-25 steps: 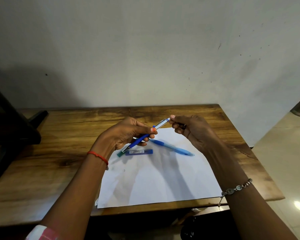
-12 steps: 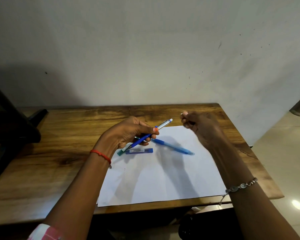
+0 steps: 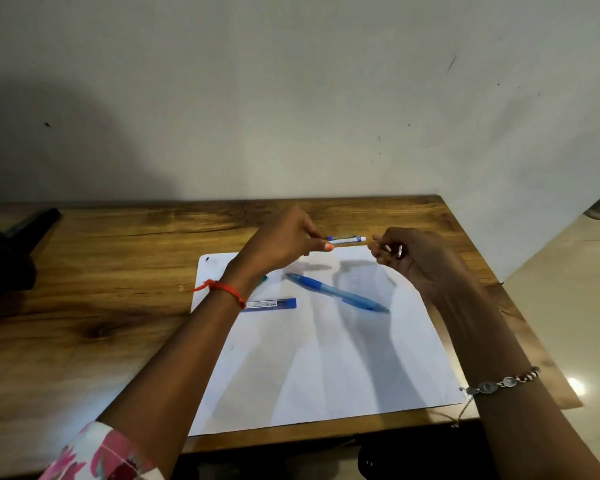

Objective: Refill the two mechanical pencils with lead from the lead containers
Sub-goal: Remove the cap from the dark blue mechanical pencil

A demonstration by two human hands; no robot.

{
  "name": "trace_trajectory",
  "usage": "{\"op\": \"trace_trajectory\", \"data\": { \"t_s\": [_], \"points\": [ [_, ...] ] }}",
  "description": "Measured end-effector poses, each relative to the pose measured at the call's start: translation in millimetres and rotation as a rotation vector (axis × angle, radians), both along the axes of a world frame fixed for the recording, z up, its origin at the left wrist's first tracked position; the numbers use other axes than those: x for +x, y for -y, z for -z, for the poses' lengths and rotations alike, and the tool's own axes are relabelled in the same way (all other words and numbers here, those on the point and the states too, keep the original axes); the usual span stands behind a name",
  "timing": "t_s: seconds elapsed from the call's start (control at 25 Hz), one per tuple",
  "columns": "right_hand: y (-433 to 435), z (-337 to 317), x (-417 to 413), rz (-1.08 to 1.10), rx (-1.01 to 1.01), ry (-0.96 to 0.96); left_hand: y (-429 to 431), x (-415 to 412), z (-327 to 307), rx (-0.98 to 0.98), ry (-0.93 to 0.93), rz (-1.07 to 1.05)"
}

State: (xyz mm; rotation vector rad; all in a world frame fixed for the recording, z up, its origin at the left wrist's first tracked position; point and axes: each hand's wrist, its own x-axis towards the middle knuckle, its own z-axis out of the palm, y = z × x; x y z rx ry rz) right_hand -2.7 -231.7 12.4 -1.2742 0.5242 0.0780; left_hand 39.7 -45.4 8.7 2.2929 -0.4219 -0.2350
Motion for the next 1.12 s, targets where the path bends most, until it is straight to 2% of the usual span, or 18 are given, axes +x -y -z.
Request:
{"op": "trace_trajectory", "data": {
  "t_s": [0.12, 0.36, 0.48, 0.6, 0.72, 0.88, 1.0, 1.12],
  "points": [
    [9, 7, 4, -0.055, -0.305, -0.014, 8, 7, 13, 0.052, 0.049, 0.053],
    [9, 0, -5, -0.292, -0.671, 0.061, 5, 9, 18, 0.024, 0.087, 0.055],
    [5, -3, -9, -0.321, -0.688, 0.091, 9, 3, 15, 0.061, 0.106, 0.071],
    [10, -2, -11, -0.338, -0.584, 0.12, 12, -8, 3, 0.07, 0.114, 0.109],
    [20, -2, -10, -0.308, -0.553, 0.125, 10, -27, -7, 0.083, 0.046, 0.158],
    [19, -7, -17, -0.349, -0.523, 0.147, 9, -56, -5, 0.281, -0.047, 0.179],
    [7, -12, -27, -0.529, -0.597, 0.158, 5, -67, -6, 0.397, -0.066, 0.191],
    [-7, -14, -43, -0.763, -0.819, 0.142, 1, -71, -5, 0.457, -0.089, 0.205]
  ]
}}
